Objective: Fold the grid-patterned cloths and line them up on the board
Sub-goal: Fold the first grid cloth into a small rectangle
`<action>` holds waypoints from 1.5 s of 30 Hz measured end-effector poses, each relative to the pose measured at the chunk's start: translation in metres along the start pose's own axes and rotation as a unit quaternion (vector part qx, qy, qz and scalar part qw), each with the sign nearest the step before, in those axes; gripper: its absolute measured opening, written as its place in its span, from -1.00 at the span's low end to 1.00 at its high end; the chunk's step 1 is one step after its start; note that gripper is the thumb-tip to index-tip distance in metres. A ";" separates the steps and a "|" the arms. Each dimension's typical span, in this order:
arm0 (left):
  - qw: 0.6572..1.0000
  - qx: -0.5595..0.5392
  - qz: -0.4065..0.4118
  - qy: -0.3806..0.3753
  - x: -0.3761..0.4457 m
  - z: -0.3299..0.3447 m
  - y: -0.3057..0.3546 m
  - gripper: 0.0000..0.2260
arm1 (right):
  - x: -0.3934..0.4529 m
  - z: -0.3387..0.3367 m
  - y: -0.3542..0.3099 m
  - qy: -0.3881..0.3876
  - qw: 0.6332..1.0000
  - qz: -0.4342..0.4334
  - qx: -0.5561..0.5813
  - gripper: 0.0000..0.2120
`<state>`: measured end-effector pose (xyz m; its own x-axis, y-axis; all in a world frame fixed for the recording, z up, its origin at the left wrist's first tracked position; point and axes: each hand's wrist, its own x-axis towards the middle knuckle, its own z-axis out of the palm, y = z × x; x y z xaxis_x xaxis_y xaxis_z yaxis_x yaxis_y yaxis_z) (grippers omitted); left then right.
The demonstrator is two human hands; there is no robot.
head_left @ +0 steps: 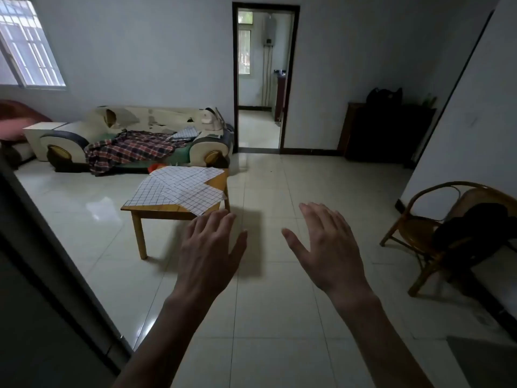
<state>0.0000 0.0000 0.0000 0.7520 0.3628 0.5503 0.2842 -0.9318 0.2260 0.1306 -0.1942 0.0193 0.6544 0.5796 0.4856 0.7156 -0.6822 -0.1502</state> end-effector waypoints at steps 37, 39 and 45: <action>0.976 0.111 -0.187 0.025 0.279 0.191 -0.229 -0.49 | 0.395 0.296 -0.035 -0.072 0.979 -0.167 0.093 -0.28; 0.974 0.114 -0.193 0.027 0.294 0.193 -0.258 -0.48 | 0.418 0.315 -0.054 -0.073 0.977 -0.171 0.104 -0.29; 0.973 0.127 -0.189 0.043 0.339 0.199 -0.338 -0.50 | 0.473 0.368 -0.106 -0.063 0.976 -0.163 0.128 -0.35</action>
<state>0.2768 0.4354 -0.0499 0.5156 0.6699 0.5342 0.6767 -0.7008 0.2256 0.4547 0.3164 -0.0519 0.3953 0.8079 0.4371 0.9178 -0.3278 -0.2241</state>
